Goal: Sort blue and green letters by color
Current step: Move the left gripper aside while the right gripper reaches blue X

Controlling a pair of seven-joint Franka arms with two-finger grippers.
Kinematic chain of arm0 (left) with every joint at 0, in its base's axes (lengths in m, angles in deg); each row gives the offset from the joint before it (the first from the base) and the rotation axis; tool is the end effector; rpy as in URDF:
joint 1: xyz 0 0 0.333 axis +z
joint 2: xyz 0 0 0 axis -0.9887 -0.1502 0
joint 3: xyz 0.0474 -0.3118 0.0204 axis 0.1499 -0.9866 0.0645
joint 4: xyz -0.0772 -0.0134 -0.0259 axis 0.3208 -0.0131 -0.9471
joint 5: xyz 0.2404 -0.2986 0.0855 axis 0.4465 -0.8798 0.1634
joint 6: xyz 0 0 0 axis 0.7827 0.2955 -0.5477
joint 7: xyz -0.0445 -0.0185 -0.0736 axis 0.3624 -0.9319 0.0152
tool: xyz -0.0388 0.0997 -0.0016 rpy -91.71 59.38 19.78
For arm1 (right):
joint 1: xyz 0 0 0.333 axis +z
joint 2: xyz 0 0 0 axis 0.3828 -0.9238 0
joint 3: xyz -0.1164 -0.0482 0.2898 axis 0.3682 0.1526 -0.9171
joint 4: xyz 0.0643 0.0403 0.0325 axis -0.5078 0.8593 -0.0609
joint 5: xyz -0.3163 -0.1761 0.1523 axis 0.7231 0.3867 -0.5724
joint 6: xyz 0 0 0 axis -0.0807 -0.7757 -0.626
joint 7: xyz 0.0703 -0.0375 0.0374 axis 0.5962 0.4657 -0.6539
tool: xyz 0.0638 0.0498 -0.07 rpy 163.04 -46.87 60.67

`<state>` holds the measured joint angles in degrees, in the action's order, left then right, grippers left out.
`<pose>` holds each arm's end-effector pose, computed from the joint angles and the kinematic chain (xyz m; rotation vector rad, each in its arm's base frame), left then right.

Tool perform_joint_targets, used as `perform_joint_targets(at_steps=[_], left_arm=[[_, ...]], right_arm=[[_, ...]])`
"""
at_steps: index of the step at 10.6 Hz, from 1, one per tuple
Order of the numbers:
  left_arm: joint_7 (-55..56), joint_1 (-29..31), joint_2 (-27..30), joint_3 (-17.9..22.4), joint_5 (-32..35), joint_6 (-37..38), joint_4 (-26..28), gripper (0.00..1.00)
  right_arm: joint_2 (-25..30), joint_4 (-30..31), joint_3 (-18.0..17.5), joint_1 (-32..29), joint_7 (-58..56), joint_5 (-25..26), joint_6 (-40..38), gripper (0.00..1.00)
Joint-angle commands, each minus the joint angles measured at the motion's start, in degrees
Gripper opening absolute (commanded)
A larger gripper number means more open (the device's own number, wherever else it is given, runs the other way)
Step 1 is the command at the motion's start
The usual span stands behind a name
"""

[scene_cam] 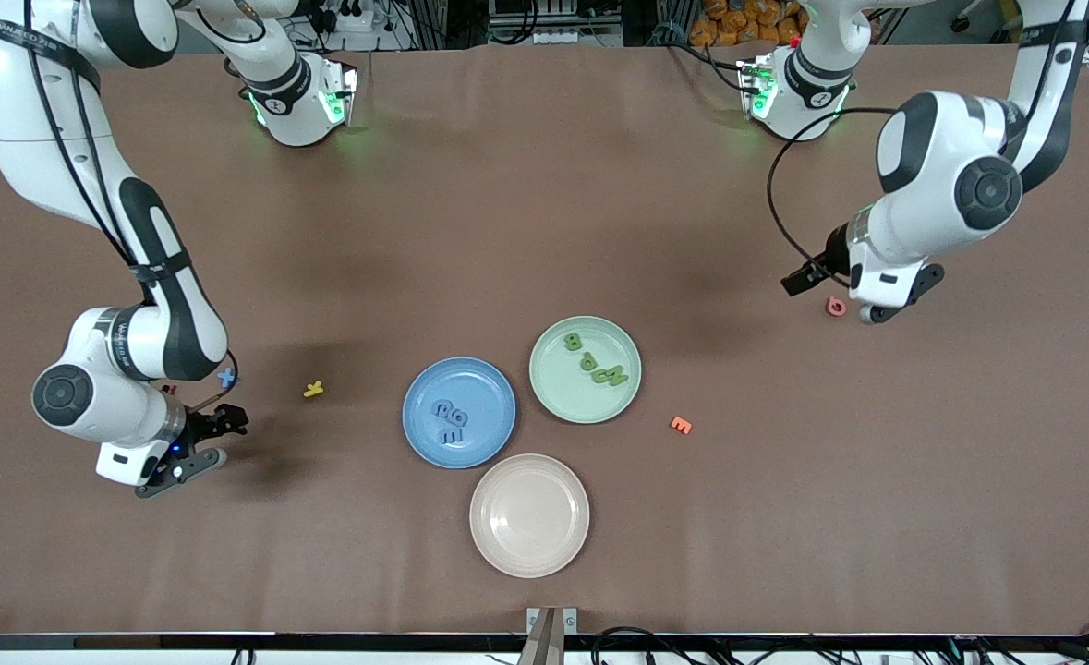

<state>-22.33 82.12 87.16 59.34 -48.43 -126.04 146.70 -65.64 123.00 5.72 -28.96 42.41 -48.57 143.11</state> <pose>0.4891 -0.1085 0.3646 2.9592 0.9157 -0.3523 0.6954 -0.0477 0.2016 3.0152 0.7594 -0.0129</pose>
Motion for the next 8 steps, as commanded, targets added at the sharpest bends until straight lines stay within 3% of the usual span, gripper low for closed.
perform_joint_targets(at_steps=[1, 5, 8], left_arm=[[-2.6, -0.3, 2.8, 0.7, -1.1, -0.6, -0.7, 1.00], [-4.5, -0.8, 2.3, 2.5, -0.6, -0.5, -13.6, 1.00], [-6.7, -0.9, 1.3, 4.6, 7.9, 7.7, -24.6, 1.00]], right_arm=[[8.2, 13.8, -1.2, -3.4, -0.9, 1.0, 5.6, 1.00], [14.5, 28.2, -1.3, -4.9, -0.8, 0.8, 14.9, 1.00], [15.5, 32.9, -1.4, -5.3, -0.7, 0.8, 19.5, 1.00]])
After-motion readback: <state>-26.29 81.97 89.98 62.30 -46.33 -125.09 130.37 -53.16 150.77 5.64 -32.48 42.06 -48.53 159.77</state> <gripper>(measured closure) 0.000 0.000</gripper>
